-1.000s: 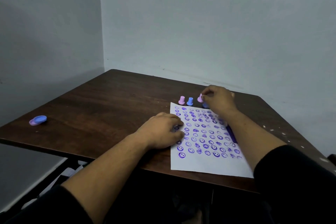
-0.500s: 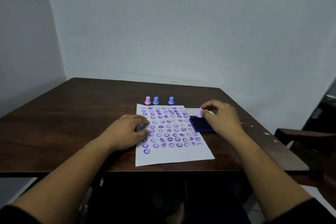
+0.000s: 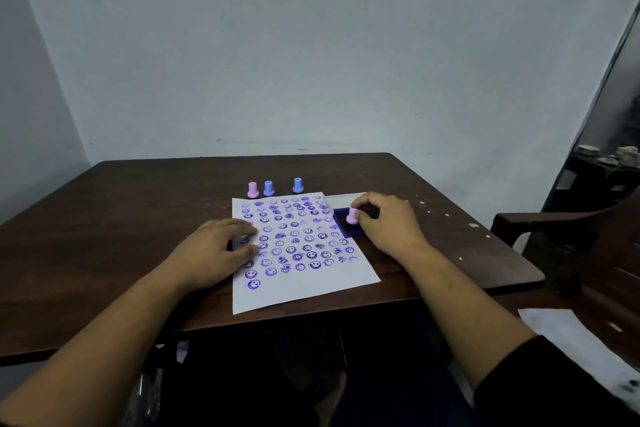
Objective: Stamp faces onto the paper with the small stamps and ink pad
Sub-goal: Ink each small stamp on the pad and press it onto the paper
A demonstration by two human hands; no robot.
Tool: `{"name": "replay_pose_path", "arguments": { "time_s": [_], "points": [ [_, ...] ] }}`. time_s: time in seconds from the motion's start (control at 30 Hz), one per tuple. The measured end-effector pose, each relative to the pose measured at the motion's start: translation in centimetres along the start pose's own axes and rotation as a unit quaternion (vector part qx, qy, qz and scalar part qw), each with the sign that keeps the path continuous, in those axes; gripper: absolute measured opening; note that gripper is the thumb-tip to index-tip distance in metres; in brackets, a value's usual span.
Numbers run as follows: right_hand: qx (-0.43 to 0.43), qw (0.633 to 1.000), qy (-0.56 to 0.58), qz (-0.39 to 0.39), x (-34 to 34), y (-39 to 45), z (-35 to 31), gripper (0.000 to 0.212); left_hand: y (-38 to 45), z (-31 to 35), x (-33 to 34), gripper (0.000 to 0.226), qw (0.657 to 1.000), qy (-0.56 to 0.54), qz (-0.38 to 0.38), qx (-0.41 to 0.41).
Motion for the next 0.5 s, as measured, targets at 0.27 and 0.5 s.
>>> {"name": "replay_pose_path", "arguments": {
  "time_s": [0.27, 0.5],
  "points": [
    [0.001, 1.0, -0.008, -0.008, 0.06, -0.13, 0.19, 0.018, -0.14, 0.21, 0.03, 0.044, 1.0, -0.011, 0.007, 0.006],
    [0.002, 1.0, 0.014, -0.008, -0.01, -0.19, 0.03, 0.006, -0.14, 0.0, 0.0, 0.045, 1.0, -0.011, 0.006, 0.001]
  ]
}}
Point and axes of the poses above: each hand's wrist, its own y-axis towards the middle knuckle, its own x-axis out of the palm, z = x × y, the point moved 2 cm from there along y, towards the middle knuckle, and after that the axes turned 6 degrees about -x, right-handed, at the moved point
